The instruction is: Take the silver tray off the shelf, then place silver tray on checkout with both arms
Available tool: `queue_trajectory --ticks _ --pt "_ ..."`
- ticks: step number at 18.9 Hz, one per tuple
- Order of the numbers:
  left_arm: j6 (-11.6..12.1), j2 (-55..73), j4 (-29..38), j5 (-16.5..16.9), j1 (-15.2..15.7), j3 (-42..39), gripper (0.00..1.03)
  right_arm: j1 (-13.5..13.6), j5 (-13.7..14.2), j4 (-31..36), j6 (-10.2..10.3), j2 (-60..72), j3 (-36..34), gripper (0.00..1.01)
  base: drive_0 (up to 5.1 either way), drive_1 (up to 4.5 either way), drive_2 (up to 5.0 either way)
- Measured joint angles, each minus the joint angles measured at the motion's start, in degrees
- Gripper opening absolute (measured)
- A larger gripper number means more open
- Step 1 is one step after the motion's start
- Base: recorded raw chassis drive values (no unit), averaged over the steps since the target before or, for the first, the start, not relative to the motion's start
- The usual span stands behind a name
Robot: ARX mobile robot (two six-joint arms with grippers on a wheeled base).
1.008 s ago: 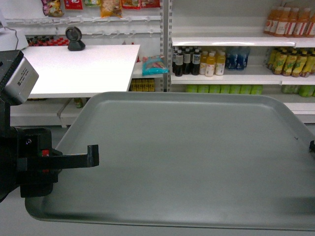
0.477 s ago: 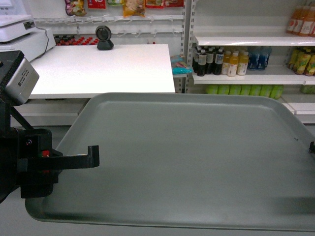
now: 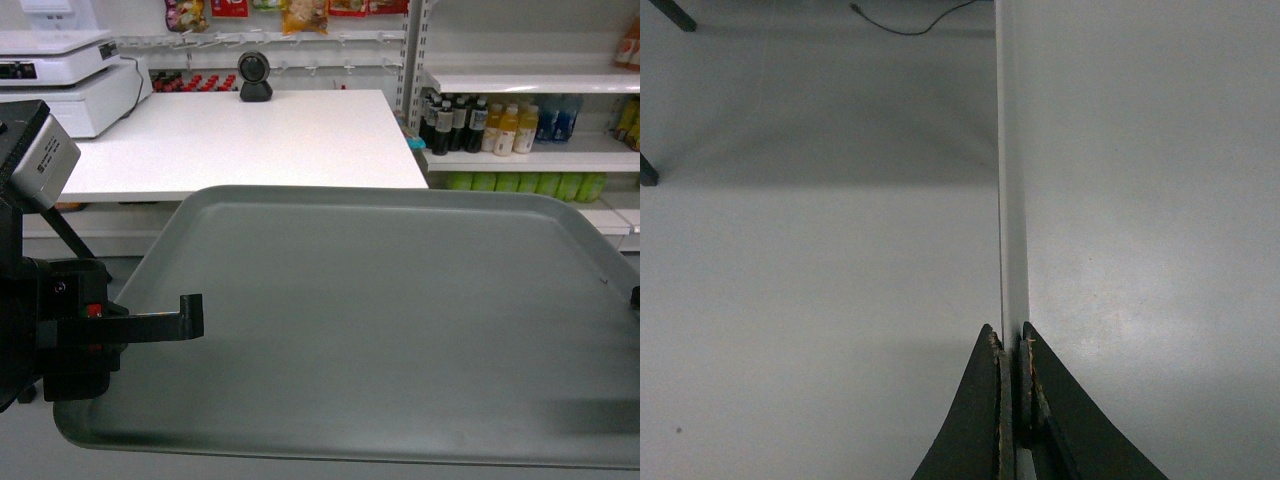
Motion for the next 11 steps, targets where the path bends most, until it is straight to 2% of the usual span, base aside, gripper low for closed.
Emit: queue_trajectory --ticks 5,11 --pt "0.0 0.0 -0.1 0.0 0.0 0.0 0.03 0.0 0.0 -0.1 0.0 0.0 0.0 0.03 -5.0 2.41 2.4" --pt "0.0 0.0 -0.3 -0.1 0.0 0.0 0.03 0.0 0.0 -0.4 0.0 0.0 0.0 0.03 -3.9 1.9 1.9"
